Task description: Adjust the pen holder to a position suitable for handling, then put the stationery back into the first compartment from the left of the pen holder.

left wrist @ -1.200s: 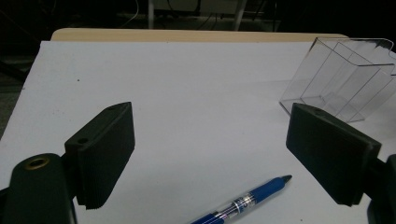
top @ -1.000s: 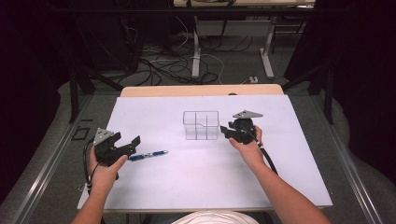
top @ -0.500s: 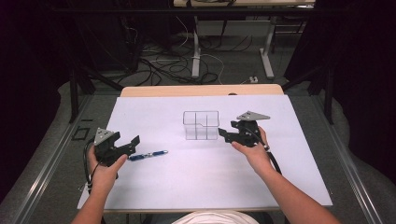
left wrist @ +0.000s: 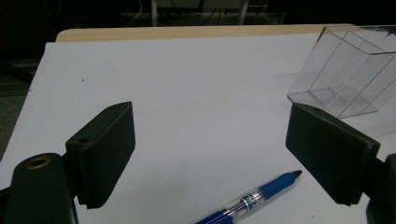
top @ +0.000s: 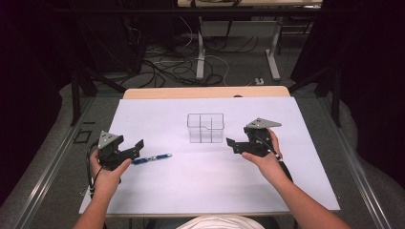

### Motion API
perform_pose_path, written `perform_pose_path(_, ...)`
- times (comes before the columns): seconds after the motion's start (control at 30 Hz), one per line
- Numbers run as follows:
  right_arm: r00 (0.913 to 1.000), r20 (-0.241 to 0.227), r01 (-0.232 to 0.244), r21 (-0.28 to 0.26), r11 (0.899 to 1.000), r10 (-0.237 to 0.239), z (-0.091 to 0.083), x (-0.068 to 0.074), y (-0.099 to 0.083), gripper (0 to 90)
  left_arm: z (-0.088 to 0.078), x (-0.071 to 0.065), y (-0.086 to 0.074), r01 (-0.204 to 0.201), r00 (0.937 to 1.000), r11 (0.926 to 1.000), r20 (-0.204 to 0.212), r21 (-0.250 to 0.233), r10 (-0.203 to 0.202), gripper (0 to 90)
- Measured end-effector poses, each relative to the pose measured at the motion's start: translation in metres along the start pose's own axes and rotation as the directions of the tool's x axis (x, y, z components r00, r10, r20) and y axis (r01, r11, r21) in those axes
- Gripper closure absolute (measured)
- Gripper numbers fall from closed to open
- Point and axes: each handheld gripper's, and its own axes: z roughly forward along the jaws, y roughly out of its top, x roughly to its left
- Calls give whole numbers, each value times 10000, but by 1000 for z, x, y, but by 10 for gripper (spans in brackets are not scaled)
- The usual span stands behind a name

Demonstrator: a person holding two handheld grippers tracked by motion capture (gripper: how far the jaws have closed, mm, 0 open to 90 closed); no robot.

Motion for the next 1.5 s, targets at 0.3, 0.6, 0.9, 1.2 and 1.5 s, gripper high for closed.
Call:
perform_pose_path(0.3, 9987, 513, -66, 94, 9999, 61, -23, -7, -10, 0, -1, 0, 1, -113, 9999, 9999, -10, 29, 113, 156)
perform_pose_path(0.6, 9943, 792, -708, -76, 9975, 711, -48, -28, -30, 0, 0, 0, 1, -99, 9999, 9999, -44, -24, 99, 158)
perform_pose_path(0.9, 9812, 955, -1654, -333, 9857, 1679, -59, -51, -45, 0, 0, -2, 4, -452, 9988, 9986, 175, 262, 448, 170)
perform_pose_path(1.2, 9780, 1208, -1700, -87, 9854, 1698, -60, -59, -50, 0, 3, -4, 5, -1076, 9940, 9912, 278, 770, 1057, 174)
perform_pose_path(1.5, 9781, 1295, -1642, 0, 9864, 1628, -61, -63, -53, 10, 5, -9, 11, -1718, 9848, 9781, 470, 1174, 1673, 189)
